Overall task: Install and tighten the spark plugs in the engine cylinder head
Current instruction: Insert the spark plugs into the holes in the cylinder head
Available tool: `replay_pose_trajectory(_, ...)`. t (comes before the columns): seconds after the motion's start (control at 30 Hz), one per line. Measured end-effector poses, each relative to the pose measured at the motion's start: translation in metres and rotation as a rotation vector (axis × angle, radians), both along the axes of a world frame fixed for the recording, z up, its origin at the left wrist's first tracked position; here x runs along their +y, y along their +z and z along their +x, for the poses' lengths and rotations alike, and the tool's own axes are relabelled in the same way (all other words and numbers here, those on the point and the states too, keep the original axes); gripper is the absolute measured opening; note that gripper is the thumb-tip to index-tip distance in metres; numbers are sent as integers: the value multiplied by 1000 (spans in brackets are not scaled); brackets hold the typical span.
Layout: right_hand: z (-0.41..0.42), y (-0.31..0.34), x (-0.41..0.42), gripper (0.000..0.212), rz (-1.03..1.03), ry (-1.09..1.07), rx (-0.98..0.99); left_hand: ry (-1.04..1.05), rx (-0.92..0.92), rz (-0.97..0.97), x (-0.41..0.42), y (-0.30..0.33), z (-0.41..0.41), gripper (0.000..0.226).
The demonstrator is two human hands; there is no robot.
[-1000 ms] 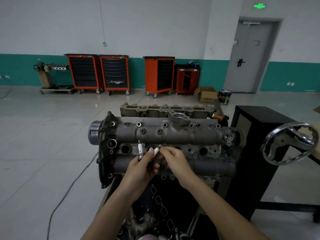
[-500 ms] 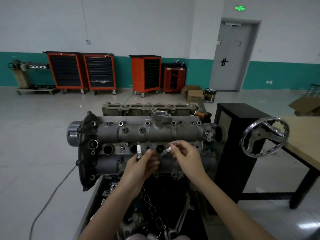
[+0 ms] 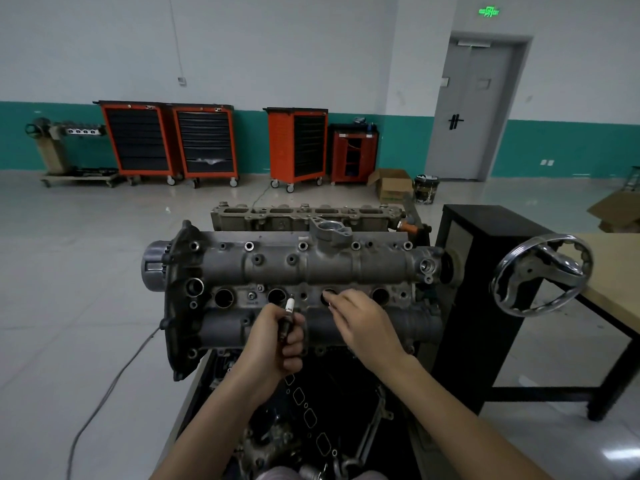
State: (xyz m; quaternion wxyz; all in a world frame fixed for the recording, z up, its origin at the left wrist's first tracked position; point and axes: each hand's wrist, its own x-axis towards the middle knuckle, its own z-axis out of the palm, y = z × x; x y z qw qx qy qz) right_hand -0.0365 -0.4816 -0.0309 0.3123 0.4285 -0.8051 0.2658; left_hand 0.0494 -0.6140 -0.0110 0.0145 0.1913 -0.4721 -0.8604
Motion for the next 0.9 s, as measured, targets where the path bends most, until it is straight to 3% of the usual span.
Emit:
replay_pose_trajectory(0.17,0,-4,-2,16,-132,-98,-199,-25,37,-23,3,-4,-6,24)
replay_pose_trajectory(0.4,0,-4,-4,8,-33,-137,-80,-68,120,-158,6,-14,-4,15)
replay_pose_trajectory(0.7,-6,-1,-17,13,-141,-208,-139,-61,151,-196,0,-14,-1,15)
replay_pose_trajectory(0.9,-14,2,-18,21,108,-341,-105,-74,154,-207,4,-15,-3,15)
